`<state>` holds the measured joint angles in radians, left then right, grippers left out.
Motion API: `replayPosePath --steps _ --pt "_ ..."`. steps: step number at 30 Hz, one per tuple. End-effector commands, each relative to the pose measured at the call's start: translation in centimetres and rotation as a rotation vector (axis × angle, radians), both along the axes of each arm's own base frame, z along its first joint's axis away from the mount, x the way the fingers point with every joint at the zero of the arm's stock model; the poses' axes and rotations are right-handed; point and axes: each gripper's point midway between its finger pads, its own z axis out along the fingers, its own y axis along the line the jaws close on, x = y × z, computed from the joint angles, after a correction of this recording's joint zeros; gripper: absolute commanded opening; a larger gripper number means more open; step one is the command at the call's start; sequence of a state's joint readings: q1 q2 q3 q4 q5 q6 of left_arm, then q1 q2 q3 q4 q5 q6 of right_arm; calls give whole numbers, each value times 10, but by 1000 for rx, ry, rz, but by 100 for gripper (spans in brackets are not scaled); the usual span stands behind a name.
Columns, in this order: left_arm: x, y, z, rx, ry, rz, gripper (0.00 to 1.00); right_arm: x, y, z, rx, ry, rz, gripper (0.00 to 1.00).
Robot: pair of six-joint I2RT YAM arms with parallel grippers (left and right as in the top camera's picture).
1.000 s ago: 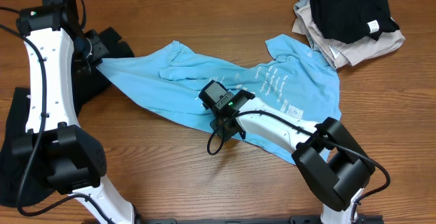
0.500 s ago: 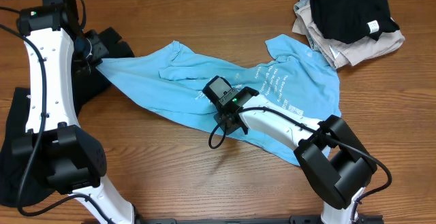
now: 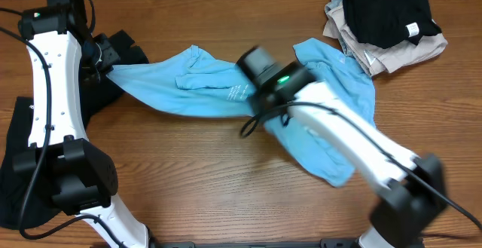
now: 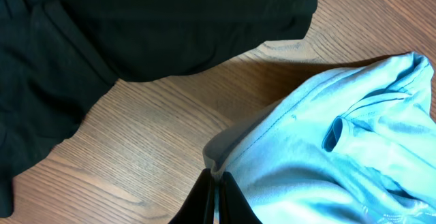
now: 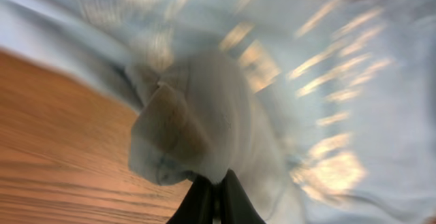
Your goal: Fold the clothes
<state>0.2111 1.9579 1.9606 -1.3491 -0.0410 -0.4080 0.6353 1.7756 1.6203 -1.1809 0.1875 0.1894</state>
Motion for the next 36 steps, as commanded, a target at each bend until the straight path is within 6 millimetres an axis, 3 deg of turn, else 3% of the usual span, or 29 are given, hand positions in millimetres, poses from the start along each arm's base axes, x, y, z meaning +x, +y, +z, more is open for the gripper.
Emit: replayPosePath --steps 1,4,9,21,24,29,32,33,36 --pt "2 4 13 5 -29 -17 4 13 -27 66 106 -109 -98 4" --pt "0 8 14 8 -27 -17 4 12 -56 80 162 -80 -166 4" --pt "-3 15 14 16 -19 -26 4 -3 -92 65 174 58 -221 4" --pt "-4 15 14 19 -14 -25 4 -43 -110 17 95 266 -246 4" --pt "-4 15 14 20 -15 -25 4 -45 -115 13 81 278 -257 4" --pt "-4 23 15 35 -20 -11 4 -34 -120 35 139 210 -283 5" --pt "-6 26 17 33 -19 -2 4 -26 -125 60 171 139 -296 24" --pt "-6 26 17 33 -18 -2 4 -24 -128 69 180 116 -300 25" --pt "-9 25 17 31 -9 -2 4 -22 -128 84 231 83 -301 8"
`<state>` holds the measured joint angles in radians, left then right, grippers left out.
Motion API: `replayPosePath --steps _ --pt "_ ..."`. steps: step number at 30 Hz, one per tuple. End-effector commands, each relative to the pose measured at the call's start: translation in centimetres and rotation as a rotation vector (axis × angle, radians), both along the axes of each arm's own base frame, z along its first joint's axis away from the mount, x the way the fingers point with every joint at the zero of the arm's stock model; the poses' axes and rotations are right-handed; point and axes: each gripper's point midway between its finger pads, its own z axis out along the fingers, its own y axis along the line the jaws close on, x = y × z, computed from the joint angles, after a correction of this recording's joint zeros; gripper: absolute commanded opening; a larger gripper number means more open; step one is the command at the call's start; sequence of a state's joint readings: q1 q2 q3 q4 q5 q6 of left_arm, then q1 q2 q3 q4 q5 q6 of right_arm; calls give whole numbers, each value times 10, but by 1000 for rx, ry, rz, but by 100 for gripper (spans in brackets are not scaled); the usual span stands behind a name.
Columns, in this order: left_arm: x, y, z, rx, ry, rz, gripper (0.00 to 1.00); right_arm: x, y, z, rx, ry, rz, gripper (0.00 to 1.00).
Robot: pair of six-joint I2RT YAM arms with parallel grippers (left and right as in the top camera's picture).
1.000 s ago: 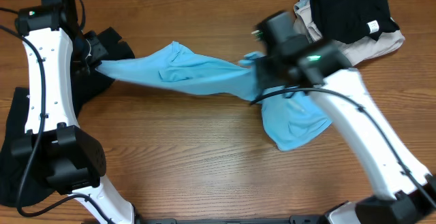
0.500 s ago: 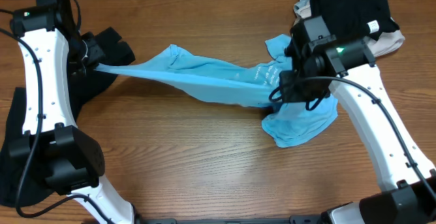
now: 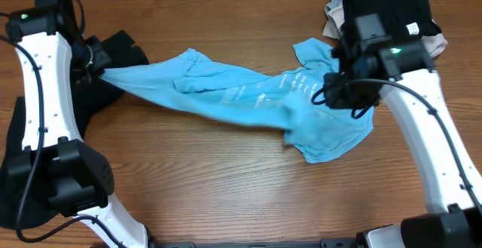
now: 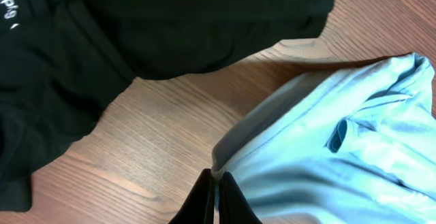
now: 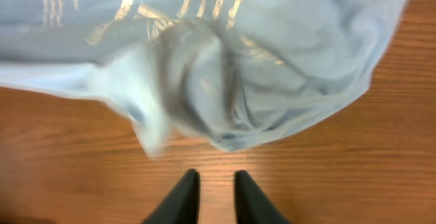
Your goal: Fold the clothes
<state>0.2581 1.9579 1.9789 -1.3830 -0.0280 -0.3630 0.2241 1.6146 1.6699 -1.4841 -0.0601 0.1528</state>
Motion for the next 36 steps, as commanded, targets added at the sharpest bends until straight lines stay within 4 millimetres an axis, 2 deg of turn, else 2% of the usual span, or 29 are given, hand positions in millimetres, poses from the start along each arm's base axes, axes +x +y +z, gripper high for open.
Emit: replayPosePath --steps 1,4,5,9,12,13,19,24,25,28,31,36 --pt "0 9 13 36 -23 -3 4 2 2 34 60 -105 3 6" --pt "-2 8 13 30 -16 -3 4 1 12 28 97 -85 39 6" --pt "-2 8 13 30 -15 -3 4 1 17 25 112 -84 57 10" --pt "-2 7 13 30 -16 -4 4 4 43 8 139 -99 144 45" --pt "-1 4 13 30 -16 -12 4 9 68 -11 143 -132 229 59" --pt "1 2 13 31 -19 -17 4 13 84 -25 138 -153 271 63" --pt "2 0 13 33 -22 -20 4 25 129 -83 33 -175 382 64" --pt "2 -1 13 32 -21 -22 4 26 151 -137 -97 -132 454 64" --pt "1 0 13 32 -18 -21 4 24 155 -155 -131 -108 470 64" --pt "1 0 12 32 -16 -22 5 24 155 -176 -163 -77 474 64" --pt "2 0 11 31 -16 -22 4 27 147 -188 -213 -68 463 63" --pt "2 0 10 32 -14 -22 4 43 132 -190 -304 -116 406 60"
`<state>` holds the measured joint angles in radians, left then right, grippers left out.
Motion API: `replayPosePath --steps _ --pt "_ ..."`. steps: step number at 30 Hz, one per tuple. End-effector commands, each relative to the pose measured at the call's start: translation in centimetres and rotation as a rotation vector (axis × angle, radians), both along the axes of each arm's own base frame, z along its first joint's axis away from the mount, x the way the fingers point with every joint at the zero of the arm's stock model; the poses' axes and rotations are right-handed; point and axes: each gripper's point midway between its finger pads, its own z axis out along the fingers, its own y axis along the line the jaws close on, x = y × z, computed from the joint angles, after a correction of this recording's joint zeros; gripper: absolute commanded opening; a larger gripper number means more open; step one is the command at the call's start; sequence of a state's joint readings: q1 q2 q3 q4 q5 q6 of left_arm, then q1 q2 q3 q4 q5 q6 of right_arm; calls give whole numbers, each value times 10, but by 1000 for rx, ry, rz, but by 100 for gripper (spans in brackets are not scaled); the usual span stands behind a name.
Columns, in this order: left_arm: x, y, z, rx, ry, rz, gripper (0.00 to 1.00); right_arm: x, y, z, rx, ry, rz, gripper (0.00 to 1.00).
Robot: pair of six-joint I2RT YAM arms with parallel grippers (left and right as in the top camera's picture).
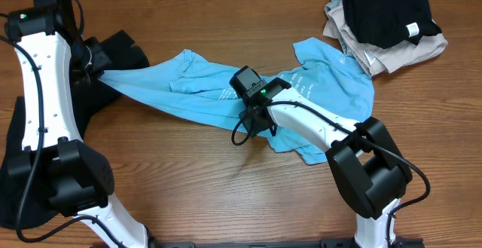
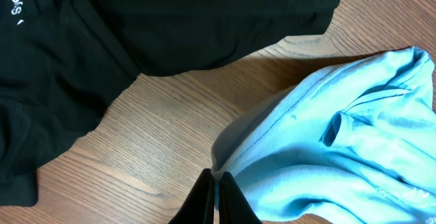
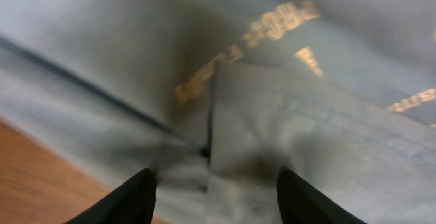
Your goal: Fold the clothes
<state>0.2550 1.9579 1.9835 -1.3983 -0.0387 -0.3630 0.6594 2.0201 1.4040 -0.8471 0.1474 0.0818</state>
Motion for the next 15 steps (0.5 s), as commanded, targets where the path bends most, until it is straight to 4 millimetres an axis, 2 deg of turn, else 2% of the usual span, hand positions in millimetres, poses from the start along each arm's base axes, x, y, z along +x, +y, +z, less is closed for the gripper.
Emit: replayPosePath --steps 1,7,11,15 --pt "5 0 9 24 -27 -22 4 19 -18 4 -80 -95 -59 60" --pt "5 1 9 32 -24 -23 4 34 -33 6 -98 -132 -101 57" --pt "5 1 9 32 -25 -23 5 39 -45 6 -101 -126 -133 49" --pt "5 1 10 32 -25 -23 4 36 -40 3 -55 -90 -127 44"
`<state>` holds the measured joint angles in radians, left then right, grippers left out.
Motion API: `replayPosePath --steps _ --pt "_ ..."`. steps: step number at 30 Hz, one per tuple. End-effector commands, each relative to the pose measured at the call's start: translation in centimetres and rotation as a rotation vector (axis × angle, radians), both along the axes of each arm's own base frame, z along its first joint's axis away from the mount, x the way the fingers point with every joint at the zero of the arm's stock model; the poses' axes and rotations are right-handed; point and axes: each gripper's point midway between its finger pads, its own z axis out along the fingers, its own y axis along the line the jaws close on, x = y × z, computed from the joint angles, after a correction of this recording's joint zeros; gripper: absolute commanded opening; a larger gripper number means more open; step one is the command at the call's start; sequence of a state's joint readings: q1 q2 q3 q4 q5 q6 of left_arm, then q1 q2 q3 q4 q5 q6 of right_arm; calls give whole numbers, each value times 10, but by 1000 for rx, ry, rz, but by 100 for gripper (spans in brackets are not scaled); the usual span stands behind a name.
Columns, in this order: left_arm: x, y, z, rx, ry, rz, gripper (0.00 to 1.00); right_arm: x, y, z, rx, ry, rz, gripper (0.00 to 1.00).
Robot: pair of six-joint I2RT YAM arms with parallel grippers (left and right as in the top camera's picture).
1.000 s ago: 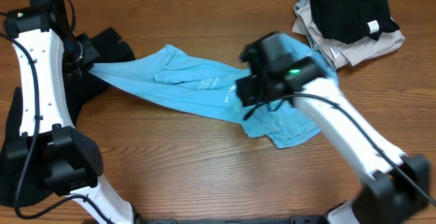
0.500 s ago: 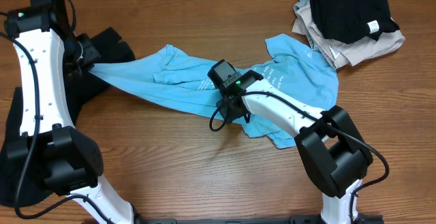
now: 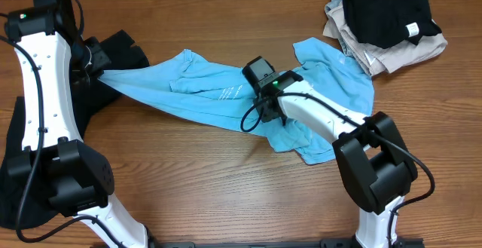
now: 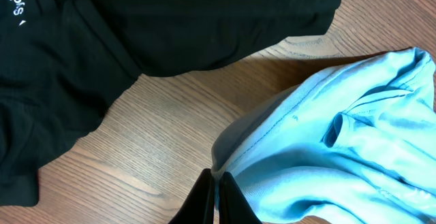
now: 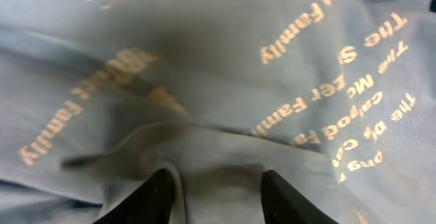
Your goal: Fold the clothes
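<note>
A light blue T-shirt (image 3: 226, 97) with pale lettering lies stretched and rumpled across the middle of the wooden table. My left gripper (image 4: 216, 180) is shut on the shirt's left edge (image 4: 225, 156), next to the black clothes. My right gripper (image 5: 216, 200) is open and pressed down onto the shirt's middle (image 5: 225, 101), a raised fold of blue cloth between its spread fingers (image 5: 153, 197). In the overhead view the right gripper (image 3: 265, 105) sits over the shirt's centre.
A heap of black clothing (image 3: 113, 52) lies at the left under my left arm, more black cloth (image 3: 11, 180) at the left edge. A stack of beige and black folded clothes (image 3: 388, 18) is at the back right.
My right gripper has shifted slightly right and back on the blue shirt, its fingers still spread on the cloth. My left gripper keeps its hold on the shirt's left edge.
My left gripper held the shirt's left edge throughout. My right gripper was first shut on the shirt's middle. Then it was open by the back-right stack, the shirt stretched out. After that it was back over the shirt's middle, open, where it stays.
</note>
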<state>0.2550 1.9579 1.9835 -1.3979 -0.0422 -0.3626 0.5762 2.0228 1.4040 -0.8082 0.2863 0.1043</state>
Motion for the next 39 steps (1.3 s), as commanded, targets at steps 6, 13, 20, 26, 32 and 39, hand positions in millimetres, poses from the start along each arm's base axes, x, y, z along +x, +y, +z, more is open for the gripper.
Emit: replayPosePath --steps 6,13,20,26,32,39 --pt "5 2 9 29 -26 -22 4 -18 31 -5 140 94 80 46" --pt "5 2 9 29 -26 -22 4 -20 44 -5 177 95 102 50" --pt "5 2 9 28 -26 -22 4 -15 47 -5 187 76 104 49" --pt "4 1 9 28 -21 -22 4 -10 35 -14 142 73 75 39" --pt "4 2 9 32 -19 -28 4 -11 17 -24 118 114 38 20" --pt "5 2 9 32 -25 -27 4 -3 8 -4 156 95 2 4"
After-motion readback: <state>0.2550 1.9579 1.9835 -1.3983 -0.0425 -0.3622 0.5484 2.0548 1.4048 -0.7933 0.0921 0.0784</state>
